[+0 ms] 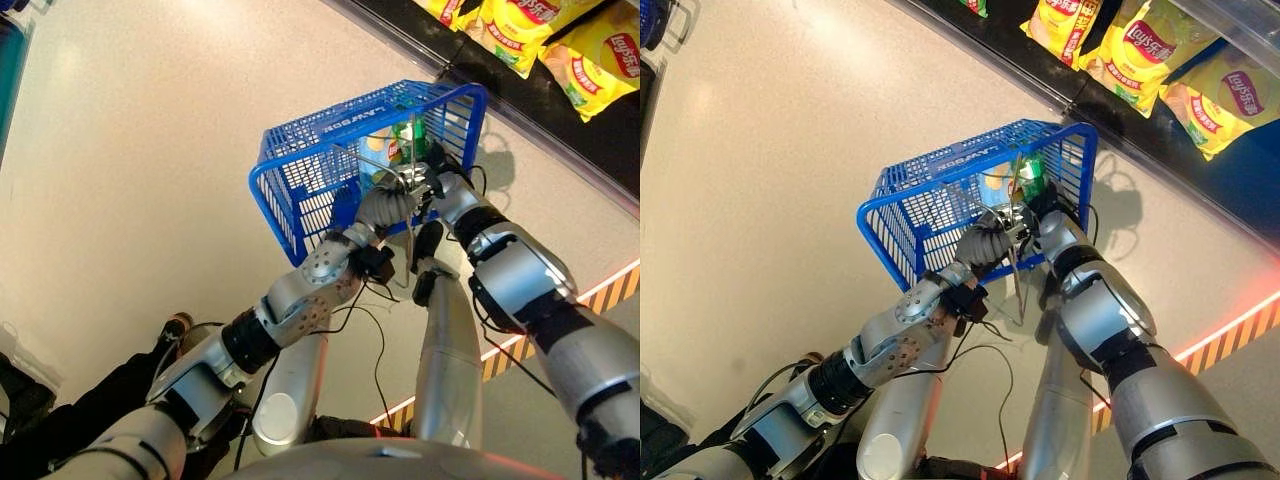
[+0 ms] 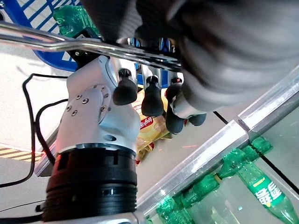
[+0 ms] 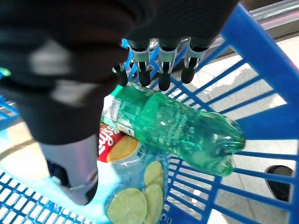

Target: Pick up the snacks into the basket

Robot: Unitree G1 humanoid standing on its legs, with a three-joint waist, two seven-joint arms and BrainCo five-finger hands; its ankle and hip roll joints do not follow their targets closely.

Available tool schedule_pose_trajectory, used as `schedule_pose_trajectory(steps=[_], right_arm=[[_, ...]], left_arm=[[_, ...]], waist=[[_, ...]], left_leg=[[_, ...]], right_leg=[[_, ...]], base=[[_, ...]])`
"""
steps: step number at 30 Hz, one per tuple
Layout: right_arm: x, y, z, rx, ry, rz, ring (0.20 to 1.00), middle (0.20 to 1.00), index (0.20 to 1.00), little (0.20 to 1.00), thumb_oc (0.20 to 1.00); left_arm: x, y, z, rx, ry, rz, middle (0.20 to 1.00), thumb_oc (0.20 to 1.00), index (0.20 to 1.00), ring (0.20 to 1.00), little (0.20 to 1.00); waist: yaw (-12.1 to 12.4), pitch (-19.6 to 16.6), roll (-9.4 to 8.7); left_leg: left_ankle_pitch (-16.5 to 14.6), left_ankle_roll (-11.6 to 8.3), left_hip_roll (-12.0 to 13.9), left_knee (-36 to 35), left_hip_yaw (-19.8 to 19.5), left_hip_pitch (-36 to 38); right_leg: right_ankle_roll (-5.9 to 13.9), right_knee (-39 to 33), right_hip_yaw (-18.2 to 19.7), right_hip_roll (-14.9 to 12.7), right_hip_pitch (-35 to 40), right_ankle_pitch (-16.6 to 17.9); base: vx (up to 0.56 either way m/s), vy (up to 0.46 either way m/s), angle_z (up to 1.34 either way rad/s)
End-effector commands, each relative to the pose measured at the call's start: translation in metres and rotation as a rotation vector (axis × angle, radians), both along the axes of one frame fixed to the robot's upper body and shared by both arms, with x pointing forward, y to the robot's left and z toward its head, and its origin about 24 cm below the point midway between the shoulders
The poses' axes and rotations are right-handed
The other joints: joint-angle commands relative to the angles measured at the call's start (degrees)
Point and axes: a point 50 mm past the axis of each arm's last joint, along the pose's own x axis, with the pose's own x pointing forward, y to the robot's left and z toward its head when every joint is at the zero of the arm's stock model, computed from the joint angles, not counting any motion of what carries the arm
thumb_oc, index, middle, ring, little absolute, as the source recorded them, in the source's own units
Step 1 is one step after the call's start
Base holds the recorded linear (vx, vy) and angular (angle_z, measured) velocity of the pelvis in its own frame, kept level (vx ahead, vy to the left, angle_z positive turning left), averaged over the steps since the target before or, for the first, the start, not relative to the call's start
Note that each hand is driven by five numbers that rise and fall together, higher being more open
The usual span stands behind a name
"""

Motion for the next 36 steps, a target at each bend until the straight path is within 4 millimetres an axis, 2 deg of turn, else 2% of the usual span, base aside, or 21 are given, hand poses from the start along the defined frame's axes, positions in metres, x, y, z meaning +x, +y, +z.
schedule_pose_trajectory(steps=[1,4,5,6,7,8,9,10,11,12,13,16,17,18,21,22,23,26,27,30,36], right_arm=[[0.005,0.002,0.024,-0.019,-0.101,0.025,1.0,1.0,1.0,1.0,1.0],[-0.004,0.006,-0.003,0.113,-0.116,0.03,1.0,1.0,1.0,1.0,1.0],[-0.017,0.022,-0.022,0.2,-0.171,0.099,1.0,1.0,1.0,1.0,1.0],[-0.018,0.022,-0.023,0.2,-0.168,0.099,1.0,1.0,1.0,1.0,1.0],[-0.047,0.031,-0.051,0.305,-0.186,0.176,1.0,1.0,1.0,1.0,1.0],[-0.047,0.032,-0.051,0.305,-0.187,0.176,1.0,1.0,1.0,1.0,1.0],[-0.081,0.015,-0.082,0.326,-0.132,0.209,1.0,1.0,1.0,1.0,1.0],[-0.082,0.015,-0.083,0.325,-0.131,0.209,1.0,1.0,1.0,1.0,1.0],[-0.105,-0.011,-0.104,0.317,-0.072,0.177,1.0,1.0,1.0,1.0,1.0],[-0.106,-0.011,-0.104,0.317,-0.071,0.176,1.0,1.0,1.0,1.0,1.0],[-0.129,-0.036,-0.12,0.289,-0.021,0.146,1.0,1.0,1.0,1.0,1.0],[-0.163,-0.062,-0.156,0.313,0.121,0.048,1.0,1.0,1.0,1.0,1.0],[-0.179,-0.073,-0.171,0.303,0.189,0.007,1.0,1.0,1.0,1.0,1.0],[-0.179,-0.073,-0.171,0.303,0.188,0.007,1.0,1.0,1.0,1.0,1.0],[-0.229,-0.107,-0.211,0.275,0.38,-0.183,1.0,1.0,1.0,1.0,1.0],[-0.229,-0.106,-0.211,0.275,0.38,-0.183,1.0,1.0,1.0,1.0,1.0],[-0.259,-0.118,-0.232,0.293,0.479,-0.307,1.0,1.0,1.0,1.0,1.0],[-0.295,-0.13,-0.254,0.396,0.559,-0.566,1.0,1.0,1.0,1.0,1.0],[-0.295,-0.13,-0.254,0.396,0.559,-0.566,1.0,1.0,1.0,1.0,1.0],[-0.34,-0.134,-0.273,0.406,0.723,-0.753,1.0,1.0,1.0,1.0,1.0],[-0.345,-0.128,-0.278,0.424,0.763,-0.807,1.0,1.0,1.0,1.0,1.0]], left_arm=[[-0.05,-0.023,0.062,-0.271,-0.218,-0.233,0.2,0.2,0.2,0.2,0.2],[-0.026,0.002,0.052,-0.243,-0.21,-0.049,0.2,0.2,0.2,0.2,0.2],[-0.001,0.032,0.037,-0.183,-0.197,0.167,0.2,0.2,0.2,0.2,0.2],[-0.002,0.032,0.036,-0.183,-0.195,0.168,0.2,0.2,0.2,0.2,0.2],[0.018,0.07,0.01,-0.138,-0.111,0.383,0.2,0.2,0.2,0.2,0.2],[0.018,0.07,0.01,-0.138,-0.112,0.384,0.2,0.2,0.2,0.2,0.2],[0.031,0.108,-0.026,-0.076,0.015,0.583,0.2,0.2,0.2,0.2,0.2],[0.031,0.108,-0.026,-0.076,0.016,0.582,0.2,0.2,0.2,0.2,0.2],[0.031,0.139,-0.062,-0.027,0.145,0.713,0.2,0.2,0.2,0.2,0.2],[0.031,0.138,-0.062,-0.026,0.146,0.713,0.2,0.2,0.2,0.2,0.2],[0.026,0.172,-0.087,0.047,0.203,0.851,0.2,0.2,0.2,0.2,0.2],[0.017,0.21,-0.126,0.172,0.321,0.984,0.2,0.2,0.2,0.2,0.2],[0.009,0.226,-0.147,0.273,0.387,1.022,0.2,0.2,0.2,0.2,0.2],[0.009,0.226,-0.147,0.273,0.387,1.022,0.2,0.2,0.2,0.2,0.2],[-0.036,0.26,-0.208,0.399,0.662,1.095,0.2,0.2,0.2,0.2,0.2],[-0.036,0.261,-0.208,0.399,0.662,1.095,0.2,0.2,0.2,0.2,0.2],[-0.061,0.271,-0.229,0.517,0.749,1.096,0.2,0.2,0.2,0.2,0.2],[-0.099,0.274,-0.264,0.65,0.942,1.059,0.2,0.2,0.2,0.2,0.2],[-0.099,0.274,-0.264,0.651,0.942,1.059,0.2,0.2,0.2,0.2,0.2],[-0.15,0.274,-0.297,0.981,1.125,0.89,0.2,0.2,0.2,0.2,0.2],[-0.197,0.273,-0.314,1.113,1.331,0.827,0.2,0.2,0.2,0.2,0.2]], waist=[[-0.98,-1.81,6.26],[-2.09,-1.81,4.11],[-3.46,-1.81,1.67],[-3.48,-1.81,1.63],[-4.96,-1.81,-0.93],[-4.96,-1.81,-0.94],[-6.07,-1.81,-3.15],[-6.07,-1.81,-3.12],[-6.7,-1.81,-4.04],[-6.69,-1.81,-4.02],[-7.08,-1.81,-4.67],[-7.51,-2.14,-5.71],[-7.74,-3.84,-5.97],[-7.74,-3.95,-5.98],[-8.24,-10.49,-6.03],[-8.26,-10.63,-6.05],[-8.39,-13.77,-6.15],[-8.7,-17.96,-5.95],[-8.65,-17.95,-5.94],[-9.11,-22.55,-5.27],[-9.11,-25.62,-4.96]], left_leg=[[-7.12,2.45,-2.22,1.68,2.04,2.24],[-7.16,2.15,-1.43,0.77,2.39,4.9],[-7.37,1.89,-0.66,0.2,2.78,7.43],[-7.36,1.9,-0.68,0.09,2.8,7.64],[-7.78,1.78,0.02,-0.62,3.09,11.27],[-7.67,1.78,0.01,-0.69,3.09,11.18],[-8.09,1.76,0.63,-1.43,3.16,15.35],[-8.09,1.76,0.63,-1.49,3.14,15.48],[-8.36,1.85,1.03,-2.71,3.06,19.98],[-8.35,1.85,1.03,-2.79,3.05,20.1],[-8.49,1.79,1.35,-4.57,3.1,25.08],[-8.13,1.46,2.14,-7.75,3.24,32.9],[-7.84,1.21,2.53,-9.29,3.35,34.76],[-7.64,1.21,2.52,-9.45,3.34,34.66],[-7.14,0.88,3.6,-13.45,3.66,40.27],[-6.97,0.88,3.58,-13.55,3.65,40.11],[-6.67,0.69,4.4,-15.52,3.88,42.36],[-6.52,0.44,5.28,-18.5,4.8,45.98],[-6.49,0.44,5.3,-18.61,4.84,46.07],[-6.72,0.07,5.94,-21.0,5.87,49.83],[-7.52,-0.04,6.55,-21.91,7.01,53.1]], right_leg=[[1.66,-11.39,0.03,1.14,3.2,6.15],[1.78,-12.73,-0.13,1.43,5.81,6.39],[1.81,-13.64,-0.04,1.84,8.35,6.48],[1.82,-13.67,-0.01,1.82,8.52,6.45],[1.97,-14.85,0.12,2.19,12.34,6.44],[1.97,-14.9,0.13,2.18,12.25,6.55],[2.2,-16.47,-0.19,2.32,17.19,6.66],[2.21,-16.54,-0.22,2.32,17.33,6.67],[2.43,-18.13,-0.51,2.3,22.24,6.77],[2.43,-18.21,-0.53,2.31,22.37,6.78],[2.66,-20.26,-0.69,2.5,27.41,6.7],[2.95,-23.31,-0.64,3.28,35.21,6.85],[3.08,-24.77,-0.52,3.62,36.96,6.83],[3.08,-24.95,-0.53,3.61,36.89,7.02],[3.15,-28.75,-0.06,4.33,42.0,7.39],[3.16,-28.89,-0.07,4.32,41.86,7.56],[3.24,-30.85,0.01,4.49,44.03,7.92],[3.51,-33.65,0.68,4.8,46.95,8.37],[3.5,-33.73,0.71,4.82,47.0,8.41],[3.74,-36.75,1.54,5.23,50.52,8.75],[3.55,-37.65,1.88,5.34,53.42,8.34]], base=[[0.0,0.0,0.0],[0.01,-0.011,0.0],[0.02,-0.021,-0.03],[0.05,-0.038,-0.11],[0.03,-0.016,-0.17],[0.09,-0.043,-0.25],[0.06,-0.027,-0.25],[0.12,-0.053,-0.31],[0.06,-0.026,-0.25],[0.13,-0.033,-0.24],[0.1,-0.02,-0.14],[0.13,-0.045,-0.26],[0.12,-0.051,-0.22],[0.13,-0.061,-0.14],[0.2,-0.063,-0.05],[0.13,-0.076,-0.17],[0.13,-0.069,-0.12],[0.12,-0.049,-0.1],[0.19,-0.054,-0.1],[0.14,-0.033,-0.13],[0.1,-0.018,-0.14]])
